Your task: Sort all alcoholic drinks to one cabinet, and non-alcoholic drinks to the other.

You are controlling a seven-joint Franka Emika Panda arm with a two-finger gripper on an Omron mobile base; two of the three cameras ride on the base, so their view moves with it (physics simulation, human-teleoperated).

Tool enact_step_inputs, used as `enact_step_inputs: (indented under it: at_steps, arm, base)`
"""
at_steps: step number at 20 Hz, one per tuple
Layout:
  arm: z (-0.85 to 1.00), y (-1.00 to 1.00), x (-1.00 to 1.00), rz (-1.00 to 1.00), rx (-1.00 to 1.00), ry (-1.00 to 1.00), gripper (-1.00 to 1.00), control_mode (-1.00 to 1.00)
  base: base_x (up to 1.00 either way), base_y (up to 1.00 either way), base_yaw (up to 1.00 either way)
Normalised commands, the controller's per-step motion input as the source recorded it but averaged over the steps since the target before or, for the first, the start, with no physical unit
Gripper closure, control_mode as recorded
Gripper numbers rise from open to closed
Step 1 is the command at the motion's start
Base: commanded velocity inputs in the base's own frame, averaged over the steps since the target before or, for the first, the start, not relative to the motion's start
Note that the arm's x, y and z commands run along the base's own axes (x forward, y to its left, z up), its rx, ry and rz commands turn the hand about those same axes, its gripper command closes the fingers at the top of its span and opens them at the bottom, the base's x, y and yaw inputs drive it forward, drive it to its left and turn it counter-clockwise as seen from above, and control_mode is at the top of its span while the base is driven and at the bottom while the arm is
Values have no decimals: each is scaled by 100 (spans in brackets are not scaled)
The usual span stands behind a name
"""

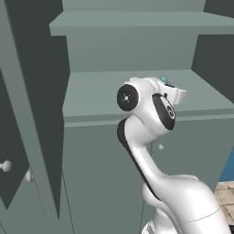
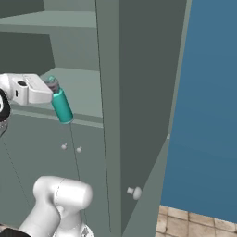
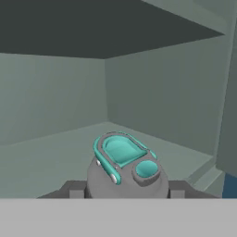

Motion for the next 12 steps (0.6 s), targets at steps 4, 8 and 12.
enact_step_inputs:
  at_steps: [4, 8, 12]
  arm:
    - [7, -16, 40, 8, 0, 0, 100, -100]
    - [3, -8, 50, 8, 0, 0, 100, -100]
    - [1, -6, 49, 7, 0, 0, 100, -100]
  base:
    - [0, 0, 0]
    - [0, 0, 0]
    - [0, 0, 0]
